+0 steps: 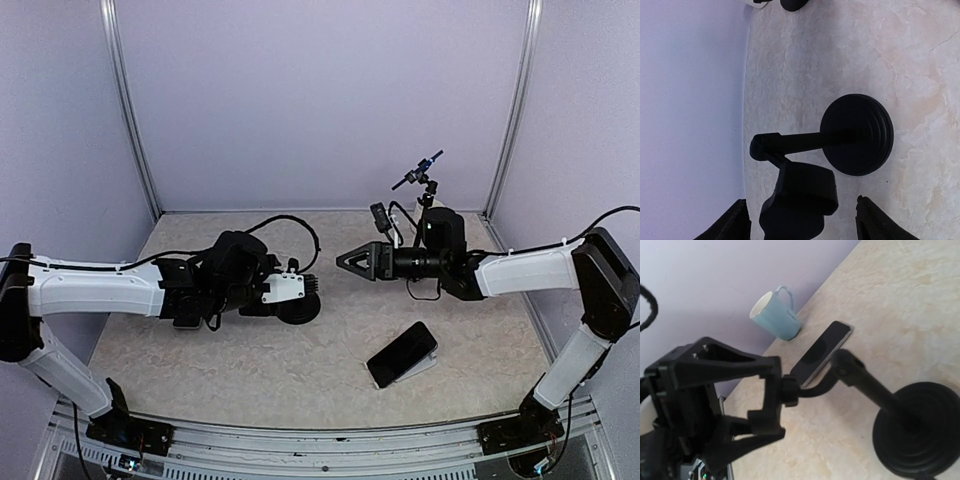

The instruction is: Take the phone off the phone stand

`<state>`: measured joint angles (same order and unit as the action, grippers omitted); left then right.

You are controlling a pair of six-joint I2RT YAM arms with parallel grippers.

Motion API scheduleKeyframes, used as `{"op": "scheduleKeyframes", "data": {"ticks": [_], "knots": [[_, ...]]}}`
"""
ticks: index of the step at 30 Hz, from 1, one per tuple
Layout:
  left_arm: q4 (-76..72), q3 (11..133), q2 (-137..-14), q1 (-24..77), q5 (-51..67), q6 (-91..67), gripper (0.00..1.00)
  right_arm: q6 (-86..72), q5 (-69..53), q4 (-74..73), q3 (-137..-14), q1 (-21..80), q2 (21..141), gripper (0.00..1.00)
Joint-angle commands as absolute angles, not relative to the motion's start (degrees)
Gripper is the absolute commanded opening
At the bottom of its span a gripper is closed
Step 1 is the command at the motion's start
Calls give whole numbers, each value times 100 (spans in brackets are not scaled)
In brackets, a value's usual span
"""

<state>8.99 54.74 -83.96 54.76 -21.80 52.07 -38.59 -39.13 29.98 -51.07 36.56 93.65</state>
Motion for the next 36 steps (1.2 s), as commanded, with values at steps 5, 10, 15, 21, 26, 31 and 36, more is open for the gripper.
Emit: {"op": "scheduleKeyframes", "data": {"ticks": [5,10,15,21,26,31,36], "knots": [[149,5513,-8623,5369,-2500,5931,48,-3860,-4145,3122,-4932,3366,9035,99],[119,5554,-8520,5320,-2558,5927,34,-3829,-4214,3107,-4955,3288,9035,98],[159,5654,-8399,5186,-2808,5848,27,-3794,-4220,3131,-4949,3278,9006,98],[-26,5743,-8347,4779,-3320,5665,20,-3774,-4225,3145,-4953,3276,8989,98],[-144,5900,-8465,4264,-3832,5429,15,-3779,-4236,3209,-4911,3278,8973,98],[-190,6083,-8733,3690,-4323,5252,12,-3759,-4246,3338,-4813,3278,8931,98],[-179,6282,-8907,3198,-4443,4926,11,-3579,-4217,3135,-4859,3278,8876,98]]}}
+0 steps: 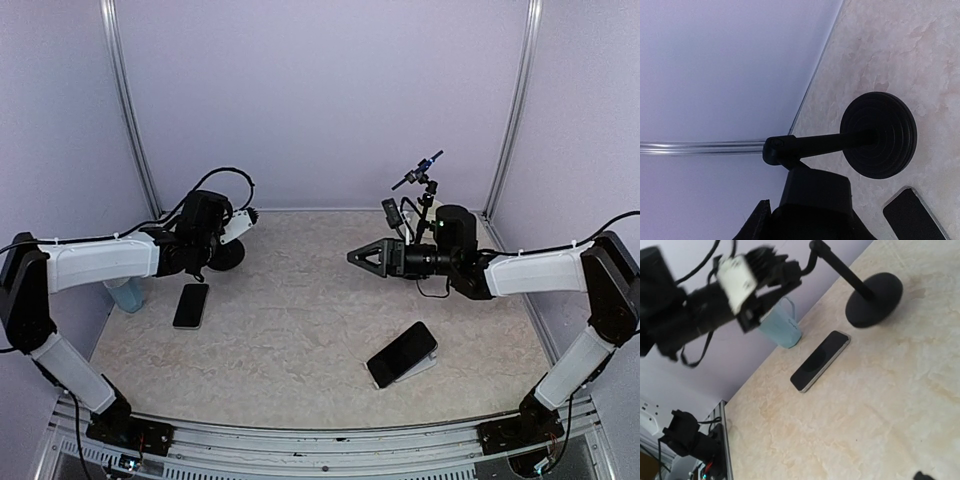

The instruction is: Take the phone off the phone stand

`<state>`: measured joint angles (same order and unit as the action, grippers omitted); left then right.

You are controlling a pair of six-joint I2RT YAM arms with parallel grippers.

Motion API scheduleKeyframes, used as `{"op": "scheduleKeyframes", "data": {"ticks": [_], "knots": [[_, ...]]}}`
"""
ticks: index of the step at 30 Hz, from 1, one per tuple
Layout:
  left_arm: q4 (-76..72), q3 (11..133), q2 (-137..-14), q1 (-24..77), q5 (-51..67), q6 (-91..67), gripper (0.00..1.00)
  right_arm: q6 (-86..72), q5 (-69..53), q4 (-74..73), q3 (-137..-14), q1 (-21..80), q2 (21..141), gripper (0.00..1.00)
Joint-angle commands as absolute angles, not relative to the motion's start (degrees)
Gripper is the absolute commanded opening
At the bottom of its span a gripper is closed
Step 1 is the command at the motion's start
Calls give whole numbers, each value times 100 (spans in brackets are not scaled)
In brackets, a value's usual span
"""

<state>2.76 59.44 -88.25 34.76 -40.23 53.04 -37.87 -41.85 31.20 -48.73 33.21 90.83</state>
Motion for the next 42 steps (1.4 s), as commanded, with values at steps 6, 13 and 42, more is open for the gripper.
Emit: {"op": "scheduleKeyframes", "data": {"ticks": [6,13,42], "knots": [[-194,6417,-9150,2806,-4362,4687,11,-3507,-4173,3036,-4886,3278,8831,99],[-276,6474,-9340,2504,-4057,4457,11,-3480,-4175,2982,-4907,3278,8833,98],[925,5970,-8175,2400,-2432,3181,99,-3413,-4011,2675,-5016,3276,8688,99]]}}
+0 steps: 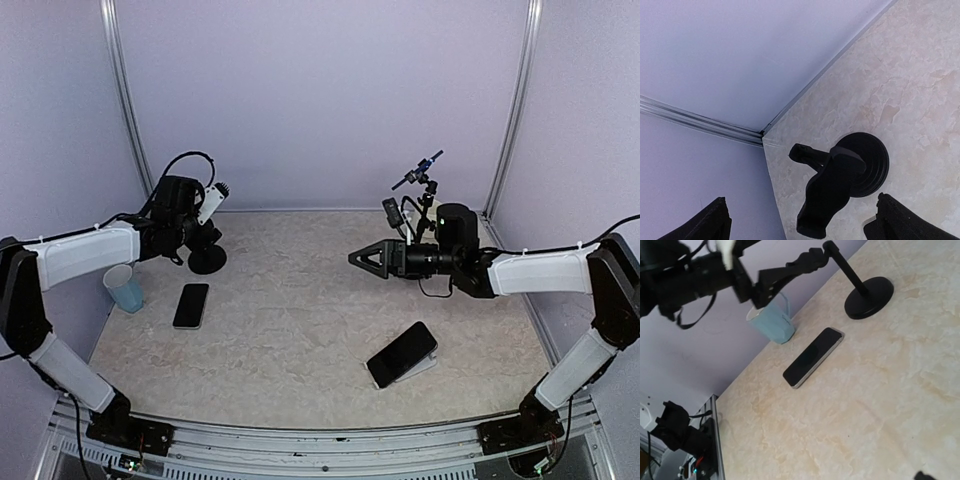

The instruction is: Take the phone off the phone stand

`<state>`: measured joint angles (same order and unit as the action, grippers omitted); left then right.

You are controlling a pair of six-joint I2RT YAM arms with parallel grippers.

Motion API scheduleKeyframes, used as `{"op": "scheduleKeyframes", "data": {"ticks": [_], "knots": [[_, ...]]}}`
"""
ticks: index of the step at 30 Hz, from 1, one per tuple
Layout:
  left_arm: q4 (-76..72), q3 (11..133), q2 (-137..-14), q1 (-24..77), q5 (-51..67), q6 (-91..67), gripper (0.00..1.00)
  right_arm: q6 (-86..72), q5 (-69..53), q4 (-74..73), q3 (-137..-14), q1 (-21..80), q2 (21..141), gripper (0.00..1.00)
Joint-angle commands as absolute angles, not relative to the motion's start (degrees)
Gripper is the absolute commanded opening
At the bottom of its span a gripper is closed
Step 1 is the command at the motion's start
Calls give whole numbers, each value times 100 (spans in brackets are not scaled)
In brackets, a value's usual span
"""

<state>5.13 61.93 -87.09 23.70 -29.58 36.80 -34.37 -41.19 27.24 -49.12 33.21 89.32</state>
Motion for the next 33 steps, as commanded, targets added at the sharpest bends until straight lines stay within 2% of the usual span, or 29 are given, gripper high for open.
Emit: {"op": "scheduleKeyframes", "data": {"ticks": [1,8,15,23,29,33], "knots": [[931,5892,-8002,2407,-2394,3064,99,-3400,-3971,2648,-5000,3278,8661,99],[998,5854,-6737,2463,-2092,1918,99,-3243,-3442,2376,-4742,3271,8290,100],[1130,6371,-6677,2510,-1537,858,99,-3318,-2523,1966,-4518,3068,7670,100],[226,6032,-6595,2842,-2114,328,99,-3244,-1594,1317,-4349,2626,6685,100],[397,6219,-6852,3045,-2191,-173,99,-3254,-1875,852,-4344,1888,6467,100],[531,6140,-6947,3149,-2009,-237,99,-2995,-2423,212,-4292,1820,6396,100]]}}
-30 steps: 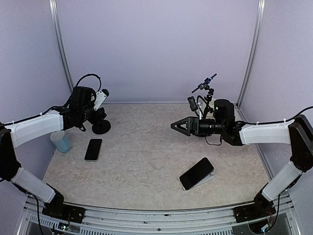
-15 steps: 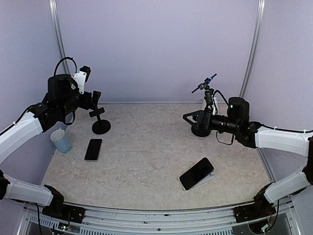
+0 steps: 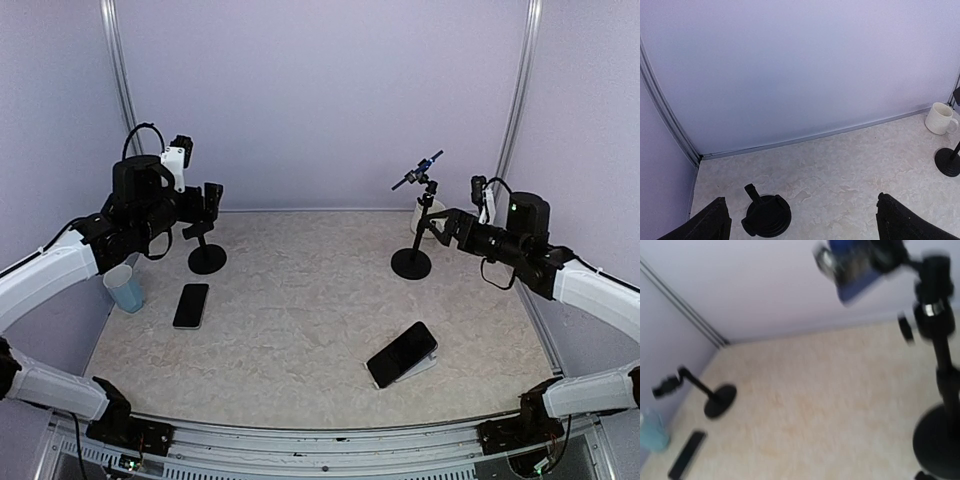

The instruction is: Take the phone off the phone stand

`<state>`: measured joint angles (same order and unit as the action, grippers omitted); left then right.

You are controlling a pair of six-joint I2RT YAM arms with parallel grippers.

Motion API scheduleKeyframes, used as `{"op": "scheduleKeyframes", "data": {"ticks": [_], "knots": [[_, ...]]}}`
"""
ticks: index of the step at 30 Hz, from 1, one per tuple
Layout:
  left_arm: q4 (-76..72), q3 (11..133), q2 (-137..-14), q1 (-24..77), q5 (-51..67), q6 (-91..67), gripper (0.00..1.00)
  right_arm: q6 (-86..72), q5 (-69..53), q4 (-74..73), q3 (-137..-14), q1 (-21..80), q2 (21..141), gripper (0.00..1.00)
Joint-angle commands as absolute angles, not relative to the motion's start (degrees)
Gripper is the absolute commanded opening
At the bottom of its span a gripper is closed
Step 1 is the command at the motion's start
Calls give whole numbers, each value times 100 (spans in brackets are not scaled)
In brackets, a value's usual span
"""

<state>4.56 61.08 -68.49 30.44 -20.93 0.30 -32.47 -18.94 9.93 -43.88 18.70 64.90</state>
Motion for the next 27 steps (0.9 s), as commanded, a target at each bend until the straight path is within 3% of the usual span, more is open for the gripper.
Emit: {"op": "scheduleKeyframes", "data": {"ticks": [1,14,27], "knots": [[551,6119,-6962,3193,-1949,-232,99,-2942,-2619,8,-4260,1820,6368,100],[660,5730,-7265,4068,-1233,-520,99,-3409,-3638,-1090,-3158,1819,5568,89],[435,5624,-7720,4780,-1592,-690,99,-3972,-4031,-594,-2205,1833,5472,57]]}}
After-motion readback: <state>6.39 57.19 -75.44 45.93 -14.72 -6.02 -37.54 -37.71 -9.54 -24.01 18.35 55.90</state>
